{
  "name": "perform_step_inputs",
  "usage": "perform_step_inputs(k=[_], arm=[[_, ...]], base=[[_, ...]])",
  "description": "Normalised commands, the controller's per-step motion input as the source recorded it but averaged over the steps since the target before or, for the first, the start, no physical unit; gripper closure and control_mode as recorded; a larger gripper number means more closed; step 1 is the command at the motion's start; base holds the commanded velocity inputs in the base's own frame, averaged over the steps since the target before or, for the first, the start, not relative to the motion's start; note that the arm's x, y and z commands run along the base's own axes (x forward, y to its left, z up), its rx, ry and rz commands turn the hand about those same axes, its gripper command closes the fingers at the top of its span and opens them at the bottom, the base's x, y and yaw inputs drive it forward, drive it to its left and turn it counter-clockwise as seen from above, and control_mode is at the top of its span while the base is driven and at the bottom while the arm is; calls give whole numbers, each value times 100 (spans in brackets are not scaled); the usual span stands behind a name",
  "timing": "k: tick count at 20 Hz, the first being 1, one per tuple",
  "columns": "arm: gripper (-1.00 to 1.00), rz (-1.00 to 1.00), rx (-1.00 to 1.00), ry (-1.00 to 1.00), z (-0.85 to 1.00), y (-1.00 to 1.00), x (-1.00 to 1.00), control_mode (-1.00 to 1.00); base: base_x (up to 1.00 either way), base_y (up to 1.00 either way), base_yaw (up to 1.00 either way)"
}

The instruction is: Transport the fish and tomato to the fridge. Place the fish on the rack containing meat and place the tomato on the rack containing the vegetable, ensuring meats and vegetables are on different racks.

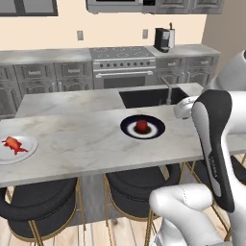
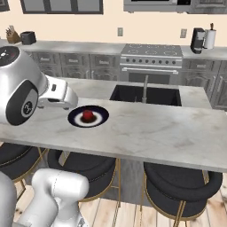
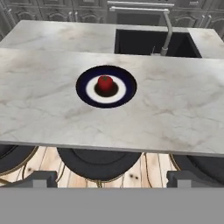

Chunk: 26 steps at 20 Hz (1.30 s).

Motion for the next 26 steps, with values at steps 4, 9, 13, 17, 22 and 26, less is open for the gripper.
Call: perform_step_inputs(k=[4, 9, 13, 17, 22, 26], arm=[[-100, 0, 0, 0, 0, 0, 0, 100], [-100, 0, 0, 11, -35, 0, 100, -100], [-100, 0, 0, 14, -55, 8, 100, -100], [-100, 0, 0, 18, -44, 16, 100, -100], [-100, 0, 0, 16, -25, 10, 95, -100], [-100, 0, 0, 10, -29, 6, 77, -100]], base=[[100, 0, 0], [0, 0, 0], [0, 0, 0], [0, 0, 0], [0, 0, 0], [0, 0, 0]])
